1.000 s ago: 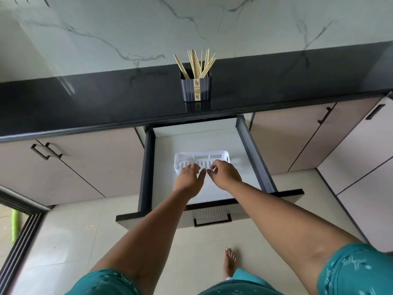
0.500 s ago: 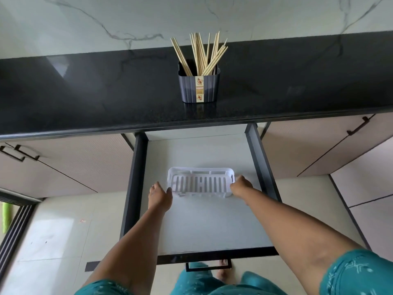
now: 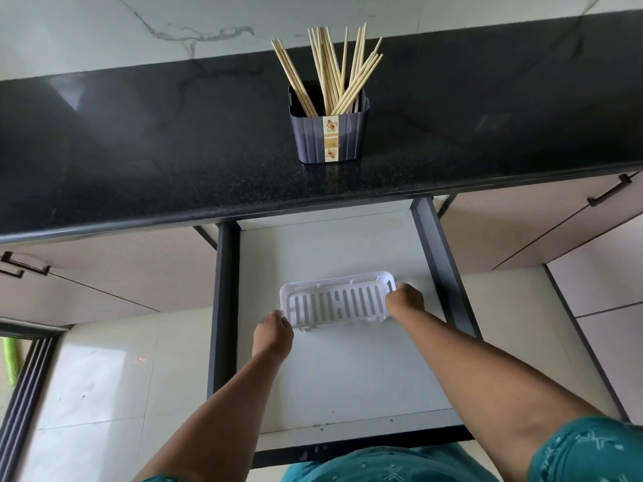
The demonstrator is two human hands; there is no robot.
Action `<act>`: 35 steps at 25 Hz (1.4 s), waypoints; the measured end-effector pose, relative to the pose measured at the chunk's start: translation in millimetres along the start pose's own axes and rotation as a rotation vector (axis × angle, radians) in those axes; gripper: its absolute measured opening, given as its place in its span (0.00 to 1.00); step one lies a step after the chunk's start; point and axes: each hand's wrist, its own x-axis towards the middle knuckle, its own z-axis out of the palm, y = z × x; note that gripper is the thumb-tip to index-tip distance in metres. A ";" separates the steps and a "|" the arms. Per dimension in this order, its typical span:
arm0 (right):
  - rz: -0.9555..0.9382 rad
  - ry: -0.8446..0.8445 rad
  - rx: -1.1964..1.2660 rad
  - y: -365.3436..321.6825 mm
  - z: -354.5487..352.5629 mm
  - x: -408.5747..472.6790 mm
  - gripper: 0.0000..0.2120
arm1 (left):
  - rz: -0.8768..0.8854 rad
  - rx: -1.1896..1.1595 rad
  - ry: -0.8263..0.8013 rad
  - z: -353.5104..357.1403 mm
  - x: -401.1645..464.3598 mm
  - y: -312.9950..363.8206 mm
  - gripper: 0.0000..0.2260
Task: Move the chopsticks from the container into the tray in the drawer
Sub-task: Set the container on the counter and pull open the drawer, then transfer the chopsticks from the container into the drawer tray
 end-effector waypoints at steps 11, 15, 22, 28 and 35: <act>-0.383 0.664 0.568 -110.1 -86.1 -37.5 0.08 | 0.643 -0.108 0.491 -103.1 22.0 145.2 0.26; -0.487 0.564 0.692 -195.8 -166.3 -28.2 0.12 | 0.824 -0.111 0.610 -172.8 59.5 232.6 0.23; -0.315 0.109 0.614 -275.8 -228.8 26.5 0.34 | 0.779 -0.075 0.402 -198.8 129.4 282.2 0.20; -0.316 0.222 0.636 -292.9 -221.7 64.4 0.16 | 0.709 -0.134 0.363 -190.2 154.8 292.8 0.20; -0.365 0.393 0.713 -306.1 -233.7 61.0 0.08 | 0.825 -0.066 0.313 -186.7 154.0 286.0 0.26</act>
